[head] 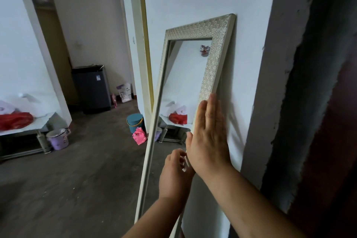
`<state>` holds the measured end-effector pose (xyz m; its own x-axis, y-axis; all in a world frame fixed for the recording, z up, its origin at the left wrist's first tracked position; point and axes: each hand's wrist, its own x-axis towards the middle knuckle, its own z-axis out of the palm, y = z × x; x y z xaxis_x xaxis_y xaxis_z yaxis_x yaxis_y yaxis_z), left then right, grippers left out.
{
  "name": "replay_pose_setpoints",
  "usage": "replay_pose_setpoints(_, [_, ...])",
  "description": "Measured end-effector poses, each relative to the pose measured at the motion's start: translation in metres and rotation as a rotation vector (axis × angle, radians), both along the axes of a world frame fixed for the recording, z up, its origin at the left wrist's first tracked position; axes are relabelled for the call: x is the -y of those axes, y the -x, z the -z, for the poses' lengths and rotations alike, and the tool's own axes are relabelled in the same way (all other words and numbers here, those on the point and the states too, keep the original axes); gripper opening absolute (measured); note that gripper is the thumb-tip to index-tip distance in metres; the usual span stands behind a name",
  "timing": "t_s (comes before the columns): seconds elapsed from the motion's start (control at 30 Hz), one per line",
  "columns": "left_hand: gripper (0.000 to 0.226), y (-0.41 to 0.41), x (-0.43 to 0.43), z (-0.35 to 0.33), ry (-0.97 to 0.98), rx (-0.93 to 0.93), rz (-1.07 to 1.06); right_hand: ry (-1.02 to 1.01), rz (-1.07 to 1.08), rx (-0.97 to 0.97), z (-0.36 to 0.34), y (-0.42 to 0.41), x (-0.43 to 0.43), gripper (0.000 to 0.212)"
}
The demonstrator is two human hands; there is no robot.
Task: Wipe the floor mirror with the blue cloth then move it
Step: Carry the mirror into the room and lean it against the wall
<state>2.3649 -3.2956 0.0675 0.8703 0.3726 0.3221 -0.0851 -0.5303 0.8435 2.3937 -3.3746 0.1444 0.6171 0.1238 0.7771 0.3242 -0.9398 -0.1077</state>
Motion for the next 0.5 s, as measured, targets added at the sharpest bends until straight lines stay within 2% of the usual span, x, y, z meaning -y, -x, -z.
replay_pose_setpoints(0.17, [0.027, 0.003, -0.002, 0.005, -0.031, -0.016, 0.0, -0.153, -0.112, -0.019, 0.0, 0.008, -0.001, 0.076])
replay_pose_setpoints(0.33, [0.028, 0.008, -0.001, 0.009, -0.058, -0.023, -0.014, -0.208, -0.132, -0.022, 0.0, 0.01, -0.003, 0.082])
replay_pose_setpoints(0.5, [0.031, 0.015, -0.002, 0.01, -0.108, -0.037, -0.017, -0.301, -0.177, -0.006, 0.002, 0.006, 0.0, 0.076])
